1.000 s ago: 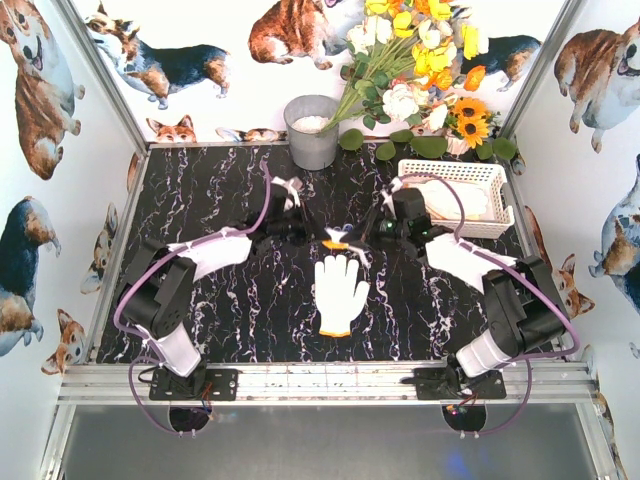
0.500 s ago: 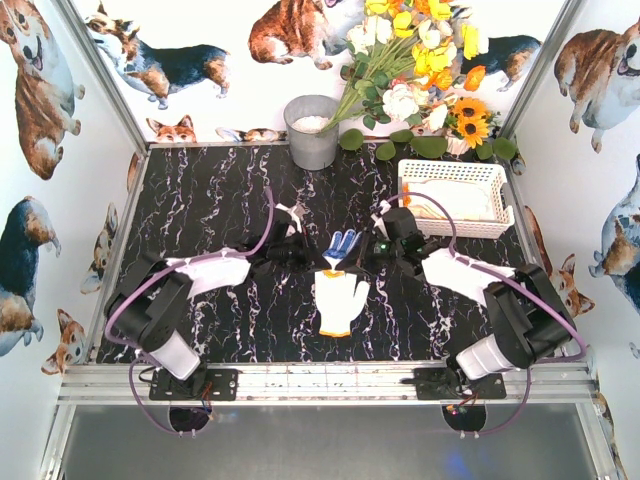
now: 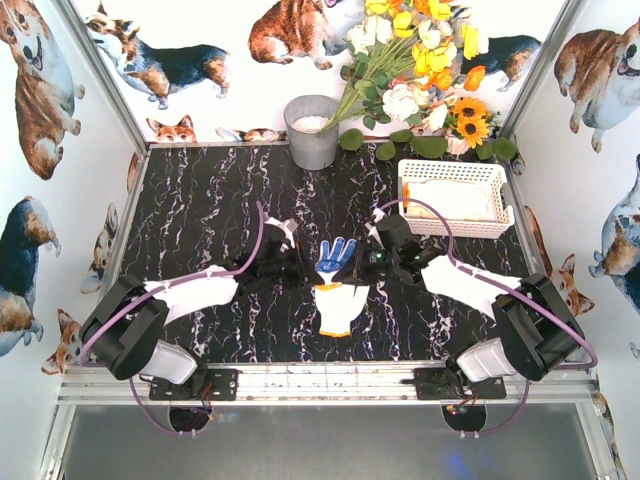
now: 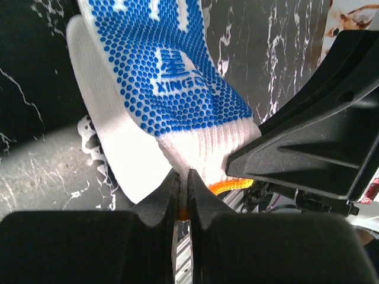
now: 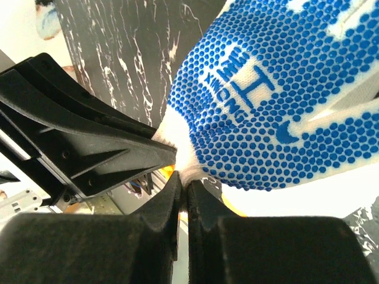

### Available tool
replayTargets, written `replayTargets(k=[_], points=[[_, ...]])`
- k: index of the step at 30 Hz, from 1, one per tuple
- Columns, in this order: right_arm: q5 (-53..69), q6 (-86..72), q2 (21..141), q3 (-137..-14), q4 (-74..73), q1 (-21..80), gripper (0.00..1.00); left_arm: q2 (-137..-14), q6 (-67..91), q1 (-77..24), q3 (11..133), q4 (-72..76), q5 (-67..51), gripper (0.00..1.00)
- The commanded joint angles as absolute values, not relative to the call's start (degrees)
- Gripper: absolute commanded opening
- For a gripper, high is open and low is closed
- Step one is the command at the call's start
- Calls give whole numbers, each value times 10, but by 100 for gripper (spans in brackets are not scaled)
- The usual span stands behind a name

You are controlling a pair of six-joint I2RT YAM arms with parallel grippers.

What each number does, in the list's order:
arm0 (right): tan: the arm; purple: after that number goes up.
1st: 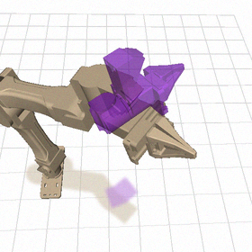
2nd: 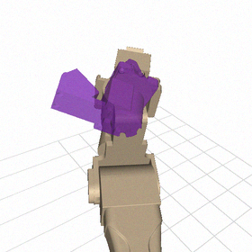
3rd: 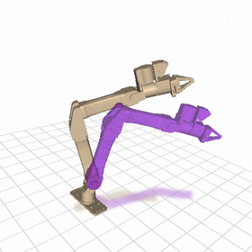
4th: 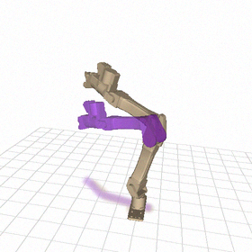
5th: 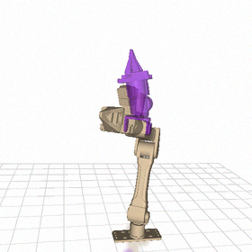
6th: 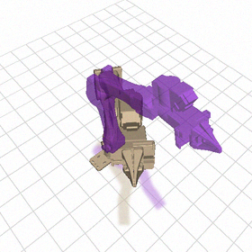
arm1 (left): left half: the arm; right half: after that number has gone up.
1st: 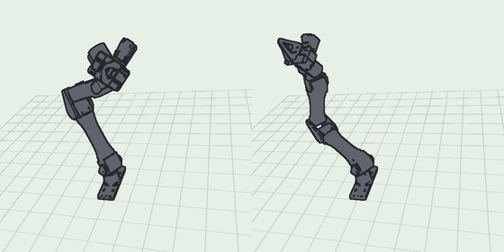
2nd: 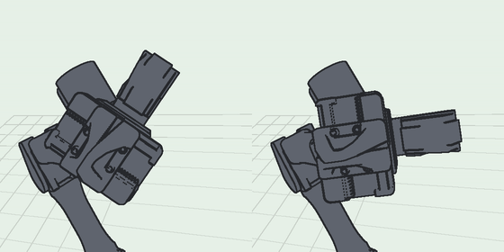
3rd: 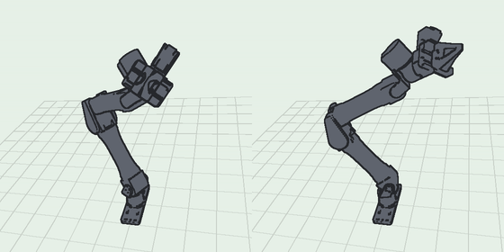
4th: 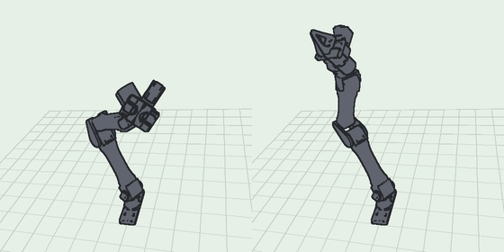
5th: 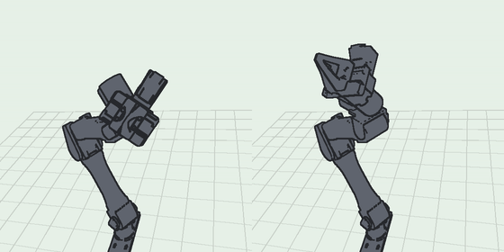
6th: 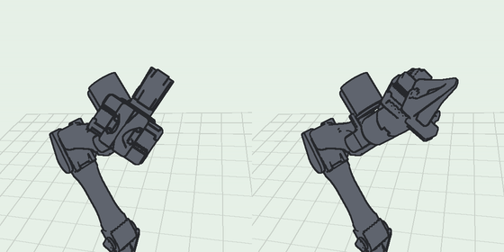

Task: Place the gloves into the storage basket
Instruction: Pair the glove with the glove.

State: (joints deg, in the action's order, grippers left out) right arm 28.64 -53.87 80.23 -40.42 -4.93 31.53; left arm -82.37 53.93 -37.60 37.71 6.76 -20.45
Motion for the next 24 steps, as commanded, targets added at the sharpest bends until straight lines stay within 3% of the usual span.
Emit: replayTargets(k=[1, 24], points=[[266, -518, 768, -413, -68, 323, 0, -804, 554, -394, 360, 57, -197, 0], [218, -525, 754, -401, -149, 404, 0, -772, 610, -466, 288, 61, -179, 0]])
